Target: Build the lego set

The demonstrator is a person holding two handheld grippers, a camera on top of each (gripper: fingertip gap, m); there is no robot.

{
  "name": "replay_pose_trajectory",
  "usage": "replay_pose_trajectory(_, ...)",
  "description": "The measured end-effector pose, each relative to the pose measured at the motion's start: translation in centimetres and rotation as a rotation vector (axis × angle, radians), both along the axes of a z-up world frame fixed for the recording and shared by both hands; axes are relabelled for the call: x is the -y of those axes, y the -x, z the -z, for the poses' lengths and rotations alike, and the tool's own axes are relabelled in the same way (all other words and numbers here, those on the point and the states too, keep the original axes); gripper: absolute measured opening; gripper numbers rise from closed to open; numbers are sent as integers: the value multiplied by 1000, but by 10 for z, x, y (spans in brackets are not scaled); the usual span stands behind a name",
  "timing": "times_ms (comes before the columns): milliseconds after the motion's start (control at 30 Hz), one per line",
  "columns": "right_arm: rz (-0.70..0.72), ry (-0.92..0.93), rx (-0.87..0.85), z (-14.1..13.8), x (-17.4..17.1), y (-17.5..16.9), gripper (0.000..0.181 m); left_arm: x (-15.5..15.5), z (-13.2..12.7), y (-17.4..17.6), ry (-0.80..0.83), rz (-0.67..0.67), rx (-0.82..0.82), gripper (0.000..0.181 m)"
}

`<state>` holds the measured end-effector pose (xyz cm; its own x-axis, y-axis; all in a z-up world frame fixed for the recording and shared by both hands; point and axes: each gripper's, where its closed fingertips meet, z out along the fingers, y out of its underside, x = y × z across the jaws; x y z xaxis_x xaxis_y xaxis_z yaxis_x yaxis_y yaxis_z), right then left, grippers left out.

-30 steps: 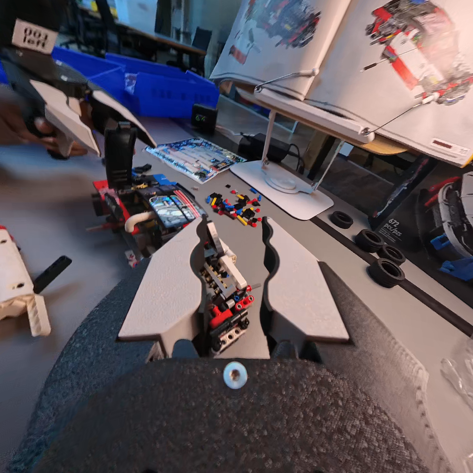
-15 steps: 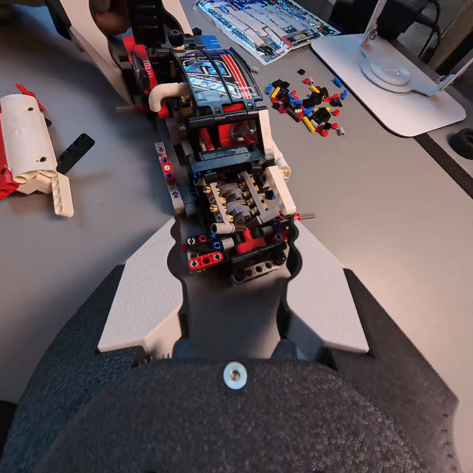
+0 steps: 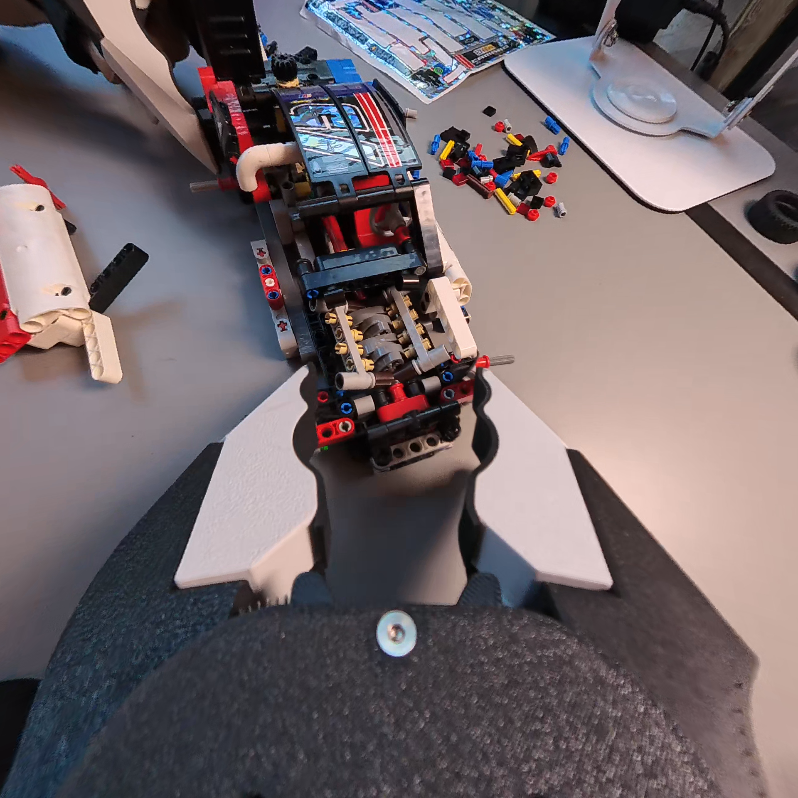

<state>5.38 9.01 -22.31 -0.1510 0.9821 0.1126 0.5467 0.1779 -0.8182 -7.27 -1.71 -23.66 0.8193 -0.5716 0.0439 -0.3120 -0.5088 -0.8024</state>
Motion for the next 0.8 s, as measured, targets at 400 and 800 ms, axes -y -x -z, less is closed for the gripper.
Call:
replay_pose_trajectory(400,-210,-194,214,-3,13,33,84,7,-6,12,-46,42,-14,78)
replay_pose_trajectory(800,-456,25,475,-4,14,34,77,17,-18,4,-142,89,-147,95)
